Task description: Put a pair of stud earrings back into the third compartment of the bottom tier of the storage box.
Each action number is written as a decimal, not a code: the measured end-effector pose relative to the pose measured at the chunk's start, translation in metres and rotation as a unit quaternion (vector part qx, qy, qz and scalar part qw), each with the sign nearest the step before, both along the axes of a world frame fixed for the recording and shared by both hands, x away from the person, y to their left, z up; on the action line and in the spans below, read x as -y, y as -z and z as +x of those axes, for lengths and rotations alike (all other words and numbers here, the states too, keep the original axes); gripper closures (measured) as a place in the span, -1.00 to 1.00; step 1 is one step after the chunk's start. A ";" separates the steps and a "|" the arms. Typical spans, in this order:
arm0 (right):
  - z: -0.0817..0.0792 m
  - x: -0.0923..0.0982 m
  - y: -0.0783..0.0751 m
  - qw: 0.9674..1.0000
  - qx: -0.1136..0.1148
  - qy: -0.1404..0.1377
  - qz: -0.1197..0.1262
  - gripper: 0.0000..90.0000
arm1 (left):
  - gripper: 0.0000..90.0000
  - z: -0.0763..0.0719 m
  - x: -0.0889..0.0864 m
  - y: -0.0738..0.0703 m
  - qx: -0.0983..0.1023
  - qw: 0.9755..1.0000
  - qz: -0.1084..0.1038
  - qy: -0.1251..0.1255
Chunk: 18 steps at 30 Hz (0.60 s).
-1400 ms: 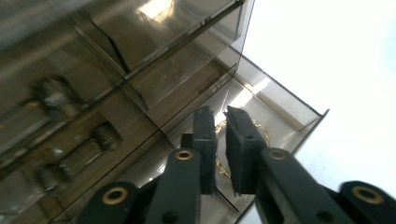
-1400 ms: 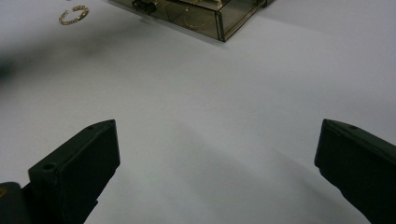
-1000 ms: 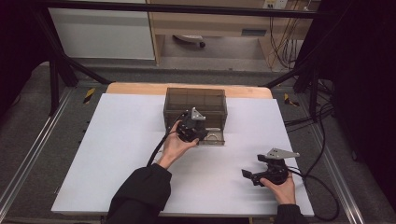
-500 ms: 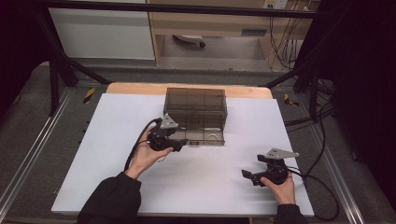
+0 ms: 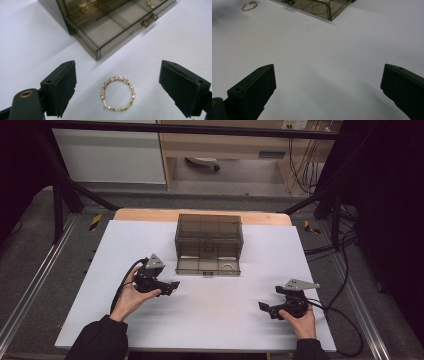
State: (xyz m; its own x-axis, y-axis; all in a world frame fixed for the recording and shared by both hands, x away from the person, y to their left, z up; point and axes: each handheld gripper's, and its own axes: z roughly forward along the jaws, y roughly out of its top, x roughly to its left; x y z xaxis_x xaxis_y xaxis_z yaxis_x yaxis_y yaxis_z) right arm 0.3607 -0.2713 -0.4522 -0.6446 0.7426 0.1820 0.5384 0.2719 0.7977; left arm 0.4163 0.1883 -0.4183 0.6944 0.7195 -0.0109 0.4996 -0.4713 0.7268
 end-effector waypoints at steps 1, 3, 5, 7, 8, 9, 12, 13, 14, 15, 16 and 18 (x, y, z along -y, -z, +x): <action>0.000 0.000 0.000 1.000 0.002 -0.001 -0.002 -0.98 | -0.68 0.000 -0.002 0.002 -0.002 1.000 0.002 -0.001; 0.000 0.000 0.000 1.000 0.002 -0.002 -0.003 -0.98 | -0.68 0.000 -0.004 0.007 -0.008 1.000 0.001 -0.003; 0.000 0.000 0.001 1.000 0.003 -0.002 -0.003 -0.98 | -0.66 0.001 -0.005 0.010 -0.009 1.000 0.007 -0.004; 0.001 0.000 0.001 1.000 0.002 -0.002 -0.004 -0.98 | -0.59 0.002 -0.005 0.014 -0.012 1.000 0.015 -0.007; 0.000 0.000 0.001 1.000 0.002 -0.002 -0.004 -0.98 | -0.55 0.002 -0.005 0.015 -0.012 1.000 0.018 -0.010; 0.000 0.000 0.001 1.000 0.002 -0.002 -0.004 -0.98 | -0.49 0.003 -0.005 0.017 -0.014 1.000 0.021 -0.012; 0.001 0.000 0.001 1.000 0.002 -0.003 -0.004 -0.98 | -0.27 0.005 -0.003 0.021 -0.013 0.999 0.031 -0.016; 0.001 0.000 0.001 1.000 0.001 -0.003 -0.004 -0.98 | -0.19 0.005 -0.002 0.021 -0.010 0.999 0.034 -0.017; 0.000 0.000 0.001 1.000 0.001 -0.003 -0.005 -0.98 | -0.12 0.006 -0.002 0.021 -0.009 0.999 0.033 -0.018; 0.000 0.000 0.001 1.000 0.002 -0.004 -0.004 -0.98 | -0.05 0.006 -0.002 0.021 -0.010 0.999 0.029 -0.019; 0.000 0.000 0.001 1.000 0.002 -0.004 -0.004 -0.98 | 0.02 0.006 -0.002 0.021 -0.009 0.999 0.026 -0.020; 0.001 0.000 0.001 1.000 0.002 -0.004 -0.004 -0.98 | 0.16 0.007 -0.003 0.022 -0.010 0.999 0.026 -0.023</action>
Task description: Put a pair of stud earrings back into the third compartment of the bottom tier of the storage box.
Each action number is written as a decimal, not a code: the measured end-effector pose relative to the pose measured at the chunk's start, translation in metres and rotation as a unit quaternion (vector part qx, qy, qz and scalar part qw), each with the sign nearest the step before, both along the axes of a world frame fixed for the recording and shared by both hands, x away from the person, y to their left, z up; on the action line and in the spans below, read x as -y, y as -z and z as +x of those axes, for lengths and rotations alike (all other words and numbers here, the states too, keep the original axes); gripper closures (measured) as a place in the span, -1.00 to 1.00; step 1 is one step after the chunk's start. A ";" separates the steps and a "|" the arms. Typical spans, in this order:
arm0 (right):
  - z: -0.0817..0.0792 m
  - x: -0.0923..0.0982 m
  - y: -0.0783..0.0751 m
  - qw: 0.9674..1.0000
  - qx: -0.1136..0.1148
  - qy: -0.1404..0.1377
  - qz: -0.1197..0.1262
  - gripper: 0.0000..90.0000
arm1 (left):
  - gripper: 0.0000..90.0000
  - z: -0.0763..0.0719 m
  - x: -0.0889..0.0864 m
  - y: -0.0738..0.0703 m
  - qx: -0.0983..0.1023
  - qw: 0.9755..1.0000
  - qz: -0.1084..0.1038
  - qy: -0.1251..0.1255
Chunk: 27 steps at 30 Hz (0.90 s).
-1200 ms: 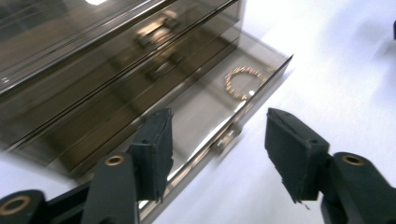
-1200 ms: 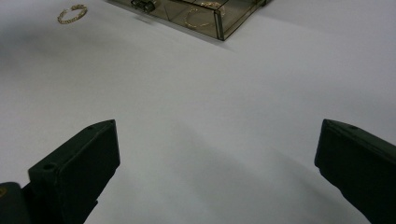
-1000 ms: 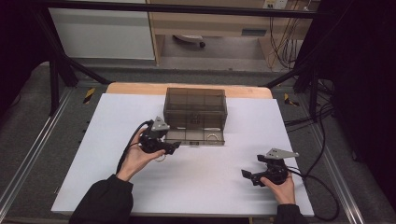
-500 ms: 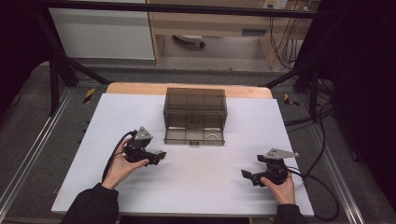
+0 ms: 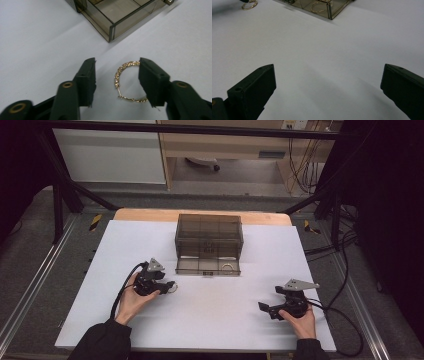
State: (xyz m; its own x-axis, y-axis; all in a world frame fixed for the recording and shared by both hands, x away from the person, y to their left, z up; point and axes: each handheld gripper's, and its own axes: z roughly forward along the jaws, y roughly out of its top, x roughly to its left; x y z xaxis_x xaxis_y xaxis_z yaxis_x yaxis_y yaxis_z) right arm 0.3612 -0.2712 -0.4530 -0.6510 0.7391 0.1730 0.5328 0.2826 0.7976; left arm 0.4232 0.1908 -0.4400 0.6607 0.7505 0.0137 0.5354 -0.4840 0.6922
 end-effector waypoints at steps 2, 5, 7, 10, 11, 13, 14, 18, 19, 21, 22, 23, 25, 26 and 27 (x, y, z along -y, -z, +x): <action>0.000 0.000 0.000 1.000 -0.001 0.000 0.000 -0.98 | 0.26 0.001 0.000 0.001 -0.002 1.000 0.000 0.000; 0.000 -0.001 0.000 1.000 -0.002 0.001 0.000 -0.98 | 0.41 0.001 0.000 0.002 -0.003 1.000 -0.001 0.001; 0.000 0.000 0.000 1.000 -0.002 0.000 0.000 -0.98 | 0.50 0.001 0.001 0.002 -0.004 1.000 0.001 0.003; 0.000 0.000 0.000 1.000 0.000 -0.001 -0.001 -0.98 | 0.60 0.001 0.003 0.003 -0.005 1.000 0.005 0.005; 0.000 0.000 0.000 1.000 0.000 -0.001 0.000 -0.98 | 0.63 0.001 0.003 0.003 -0.007 1.000 0.004 0.006; 0.000 0.000 0.000 1.000 -0.001 0.000 0.000 -0.98 | 0.67 0.002 0.004 0.004 -0.009 1.000 0.006 0.008; 0.000 0.000 0.000 1.000 0.000 -0.001 0.000 -0.98 | 0.69 0.002 0.004 0.005 -0.011 1.000 0.008 0.008; 0.000 0.000 0.000 1.000 0.000 -0.001 0.000 -0.98 | 0.76 0.003 0.004 0.005 -0.010 1.000 0.007 0.006; 0.000 0.000 0.000 1.000 0.000 -0.001 0.000 -0.98 | 0.78 0.003 0.004 0.005 -0.010 1.000 0.008 0.007; 0.000 0.000 0.000 1.000 0.000 -0.001 -0.001 -0.98 | 0.83 0.003 0.004 0.005 -0.010 1.000 0.009 0.009; 0.000 0.000 0.000 1.000 -0.001 0.000 -0.001 -0.98 | 0.84 0.003 0.004 0.005 -0.009 1.000 0.011 0.010; 0.000 0.000 0.000 1.000 0.000 0.000 -0.001 -0.98 | 0.85 0.002 0.005 0.005 -0.008 1.000 0.012 0.010; 0.000 0.000 0.000 1.000 -0.001 0.000 -0.001 -0.98 | 0.86 0.002 0.006 0.005 -0.007 1.000 0.016 0.011; 0.000 0.000 0.000 1.000 -0.001 0.000 -0.001 -0.98 | 0.86 0.002 0.006 0.005 -0.005 1.000 0.018 0.011; 0.000 0.000 0.000 1.000 -0.002 0.001 0.000 -0.98 | 0.86 0.002 0.006 0.005 -0.004 1.000 0.020 0.012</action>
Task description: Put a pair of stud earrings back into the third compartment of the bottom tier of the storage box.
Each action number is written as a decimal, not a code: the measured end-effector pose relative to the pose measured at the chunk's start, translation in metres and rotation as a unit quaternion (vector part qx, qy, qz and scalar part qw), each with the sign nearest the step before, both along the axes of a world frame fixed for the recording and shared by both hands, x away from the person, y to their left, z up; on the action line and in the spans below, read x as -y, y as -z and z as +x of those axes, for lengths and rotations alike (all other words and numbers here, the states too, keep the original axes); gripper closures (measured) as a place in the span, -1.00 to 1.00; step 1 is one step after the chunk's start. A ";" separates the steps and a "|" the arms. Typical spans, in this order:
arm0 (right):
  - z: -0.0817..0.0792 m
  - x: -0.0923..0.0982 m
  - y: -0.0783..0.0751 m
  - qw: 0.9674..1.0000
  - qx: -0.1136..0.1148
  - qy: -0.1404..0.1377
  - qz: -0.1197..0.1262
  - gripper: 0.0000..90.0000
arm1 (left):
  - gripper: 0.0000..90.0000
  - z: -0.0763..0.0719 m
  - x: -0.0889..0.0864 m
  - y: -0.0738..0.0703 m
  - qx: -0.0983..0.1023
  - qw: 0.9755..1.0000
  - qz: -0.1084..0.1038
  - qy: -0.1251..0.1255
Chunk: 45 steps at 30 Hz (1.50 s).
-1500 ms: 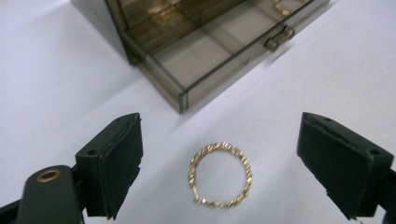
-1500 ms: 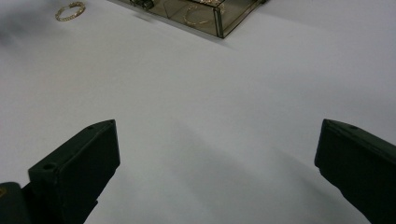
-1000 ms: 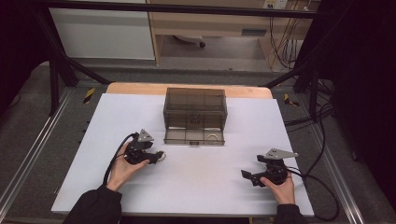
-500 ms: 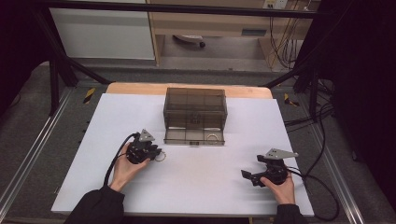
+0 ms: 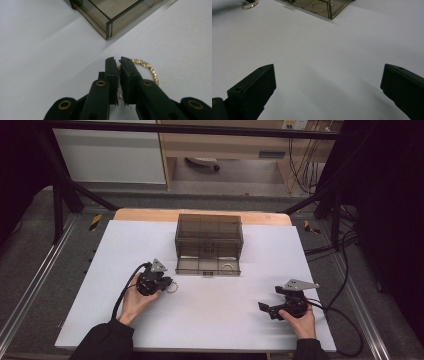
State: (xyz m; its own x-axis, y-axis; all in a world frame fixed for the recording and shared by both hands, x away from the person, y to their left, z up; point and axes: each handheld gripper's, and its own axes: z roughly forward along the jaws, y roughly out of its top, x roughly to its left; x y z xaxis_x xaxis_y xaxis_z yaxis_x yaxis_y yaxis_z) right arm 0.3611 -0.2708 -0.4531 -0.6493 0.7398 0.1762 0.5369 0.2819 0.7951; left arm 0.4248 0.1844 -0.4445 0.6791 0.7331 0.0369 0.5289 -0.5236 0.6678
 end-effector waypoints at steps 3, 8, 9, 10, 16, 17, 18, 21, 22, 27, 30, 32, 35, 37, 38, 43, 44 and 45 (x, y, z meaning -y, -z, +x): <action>0.000 0.000 0.000 1.000 0.000 -0.001 0.000 -0.98 | 0.89 0.000 0.000 0.000 -0.002 1.000 0.000 0.003; 0.000 0.000 0.000 1.000 0.000 0.000 -0.001 -0.98 | 0.91 0.000 -0.001 0.000 -0.005 1.000 -0.004 0.001; 0.000 -0.001 0.000 1.000 -0.002 0.001 0.000 -0.98 | 0.91 0.000 -0.001 0.000 -0.005 1.000 -0.005 0.000; 0.000 -0.001 0.000 1.000 -0.002 0.001 0.000 -0.98 | 0.91 0.000 -0.001 -0.001 -0.004 1.000 -0.006 0.000; 0.000 0.000 0.000 1.000 0.000 -0.001 0.000 -0.98 | 0.92 -0.002 -0.003 -0.006 0.002 1.000 -0.013 0.000; 0.000 0.000 0.000 1.000 0.000 -0.001 0.000 -0.98 | 0.92 -0.002 -0.003 -0.006 0.001 1.000 -0.014 0.000; 0.000 -0.001 0.000 1.000 -0.001 0.000 0.000 -0.98 | 0.92 -0.002 -0.003 -0.006 0.001 1.000 -0.015 0.000; 0.000 0.000 0.000 1.000 -0.001 0.000 0.000 -0.98 | 0.92 -0.003 -0.003 -0.008 -0.002 1.000 -0.016 0.001; 0.000 0.000 0.000 1.000 -0.001 0.000 0.001 -0.98 | 0.92 -0.003 -0.003 -0.009 -0.003 1.000 -0.018 0.002; 0.000 -0.001 0.000 1.000 -0.002 0.000 0.000 -0.98 | 0.92 -0.006 -0.002 -0.015 0.000 1.000 -0.025 0.006; 0.000 0.000 0.000 1.000 -0.001 -0.001 0.000 -0.98 | 0.92 -0.008 -0.001 -0.017 0.000 1.000 -0.028 0.010; 0.000 0.000 0.000 1.000 0.000 -0.001 0.000 -0.98 | 0.92 -0.009 0.001 -0.019 0.000 0.999 -0.030 0.012; 0.000 0.000 0.000 1.000 -0.001 0.001 0.000 -0.98 | 0.92 -0.010 0.004 -0.021 -0.002 0.999 -0.036 0.015; 0.000 0.000 0.000 1.000 -0.001 0.000 -0.001 -0.98 | 0.92 -0.010 0.007 -0.022 -0.003 0.999 -0.041 0.017; 0.000 0.000 0.000 1.000 0.000 0.001 0.000 -0.98 | 0.92 -0.011 0.008 -0.023 -0.003 0.999 -0.043 0.018; -0.001 0.000 0.000 1.000 -0.001 0.002 -0.002 -0.98 | 0.92 -0.012 0.018 -0.030 0.001 0.999 -0.043 0.027; 0.000 0.000 0.000 1.000 0.000 0.000 -0.003 -0.98 | 0.92 -0.011 0.020 -0.031 0.002 0.999 -0.043 0.028; 0.000 0.000 0.000 1.000 0.000 0.001 -0.004 -0.98 | 0.92 -0.011 0.021 -0.032 0.002 0.999 -0.044 0.028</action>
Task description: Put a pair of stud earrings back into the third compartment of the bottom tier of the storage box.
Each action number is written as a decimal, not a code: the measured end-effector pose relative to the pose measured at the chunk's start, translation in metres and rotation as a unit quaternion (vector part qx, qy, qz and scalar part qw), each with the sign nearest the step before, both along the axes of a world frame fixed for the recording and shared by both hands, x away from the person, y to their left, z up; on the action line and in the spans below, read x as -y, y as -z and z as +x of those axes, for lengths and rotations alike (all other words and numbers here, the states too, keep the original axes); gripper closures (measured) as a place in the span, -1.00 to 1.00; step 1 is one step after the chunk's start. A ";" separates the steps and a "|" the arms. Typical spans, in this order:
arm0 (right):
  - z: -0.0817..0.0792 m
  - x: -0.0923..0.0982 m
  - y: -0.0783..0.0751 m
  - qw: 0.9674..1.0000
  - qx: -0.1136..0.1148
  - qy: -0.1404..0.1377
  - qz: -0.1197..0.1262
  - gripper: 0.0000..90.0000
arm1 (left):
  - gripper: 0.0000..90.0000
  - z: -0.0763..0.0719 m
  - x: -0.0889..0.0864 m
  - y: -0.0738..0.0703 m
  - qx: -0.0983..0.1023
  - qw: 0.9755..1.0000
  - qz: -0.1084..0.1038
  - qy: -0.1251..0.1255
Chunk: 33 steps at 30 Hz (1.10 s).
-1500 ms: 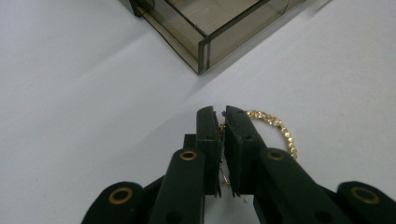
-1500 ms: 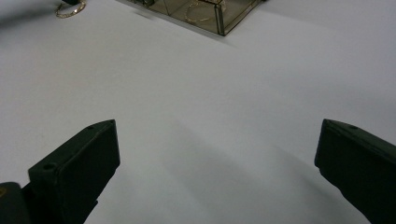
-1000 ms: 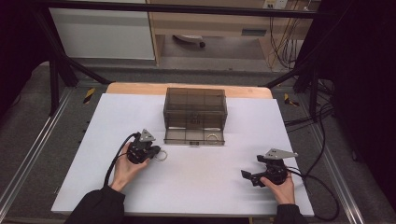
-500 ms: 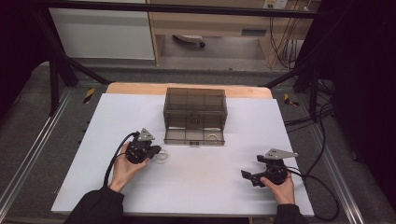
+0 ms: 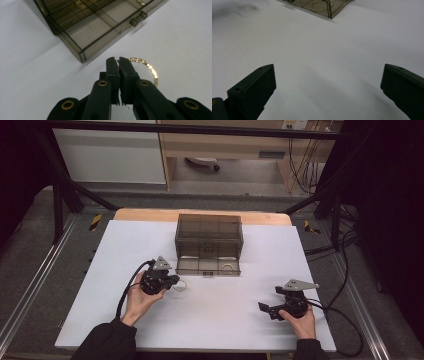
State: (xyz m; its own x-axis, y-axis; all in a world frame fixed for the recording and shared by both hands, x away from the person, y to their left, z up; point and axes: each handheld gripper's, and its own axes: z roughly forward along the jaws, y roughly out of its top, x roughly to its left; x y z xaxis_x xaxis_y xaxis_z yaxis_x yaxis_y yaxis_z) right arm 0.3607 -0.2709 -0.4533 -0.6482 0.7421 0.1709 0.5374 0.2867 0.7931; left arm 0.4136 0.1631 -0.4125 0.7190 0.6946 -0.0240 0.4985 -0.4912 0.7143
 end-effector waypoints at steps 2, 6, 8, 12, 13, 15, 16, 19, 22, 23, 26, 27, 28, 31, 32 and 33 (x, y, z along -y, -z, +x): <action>0.000 0.000 0.000 1.000 -0.001 0.001 0.002 -0.98 | 0.92 0.001 0.005 -0.002 0.000 1.000 -0.002 0.003; 0.000 0.000 0.000 1.000 -0.001 0.000 0.003 -0.98 | 0.92 0.004 0.015 -0.005 0.002 1.000 -0.005 0.010; 0.000 0.000 0.000 1.000 -0.001 0.000 0.003 -0.98 | 0.92 0.005 0.020 -0.007 0.003 1.000 -0.005 0.013; 0.000 0.000 0.000 1.000 0.000 0.000 0.002 -0.98 | 0.92 0.009 0.030 -0.010 0.003 1.000 -0.007 0.016; 0.000 0.000 0.000 1.000 0.000 0.001 0.003 -0.98 | 0.92 0.010 0.032 -0.010 0.004 1.000 -0.008 0.016; 0.000 0.000 0.000 1.000 0.000 0.000 0.002 -0.98 | 0.92 0.013 0.037 -0.012 0.004 1.000 -0.010 0.017; 0.000 0.000 0.000 1.000 -0.001 0.000 0.002 -0.98 | 0.92 0.014 0.040 -0.013 0.004 1.000 -0.010 0.019; 0.000 0.000 0.000 1.000 -0.001 0.000 0.002 -0.98 | 0.92 0.016 0.048 -0.016 0.006 1.000 -0.010 0.022; 0.000 0.000 0.000 1.000 0.000 0.000 0.003 -0.98 | 0.92 0.019 0.056 -0.018 0.008 1.000 -0.011 0.025; 0.000 0.000 0.000 1.000 0.000 0.001 0.003 -0.98 | 0.92 0.020 0.059 -0.019 0.008 1.000 -0.010 0.027; 0.000 0.000 0.000 1.000 0.000 0.000 0.002 -0.98 | 0.92 0.023 0.068 -0.021 0.010 0.999 -0.011 0.031; 0.000 0.000 0.000 1.000 0.001 0.000 0.002 -0.98 | 0.92 0.024 0.071 -0.021 0.009 0.999 -0.009 0.032; 0.000 0.000 0.000 1.000 0.001 0.000 0.003 -0.98 | 0.92 0.025 0.075 -0.021 0.010 0.999 -0.008 0.033; 0.000 0.000 0.000 1.000 0.001 0.001 0.004 -0.98 | 0.92 0.028 0.081 -0.023 0.011 0.999 -0.007 0.034; 0.000 0.000 -0.001 1.000 0.001 0.001 0.004 -0.98 | 0.92 0.029 0.083 -0.023 0.011 0.999 -0.008 0.034; 0.000 0.000 -0.001 1.000 0.002 0.000 0.004 -0.98 | 0.92 0.030 0.085 -0.024 0.012 0.999 -0.008 0.034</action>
State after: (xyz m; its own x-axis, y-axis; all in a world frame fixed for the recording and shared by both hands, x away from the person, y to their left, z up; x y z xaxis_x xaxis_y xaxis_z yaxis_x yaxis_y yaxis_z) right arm 0.3603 -0.2713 -0.4527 -0.6483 0.7410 0.1752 0.5349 0.2794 0.7974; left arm 0.4441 0.0780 -0.3886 0.7654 0.6433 -0.0175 0.4469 -0.5118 0.7337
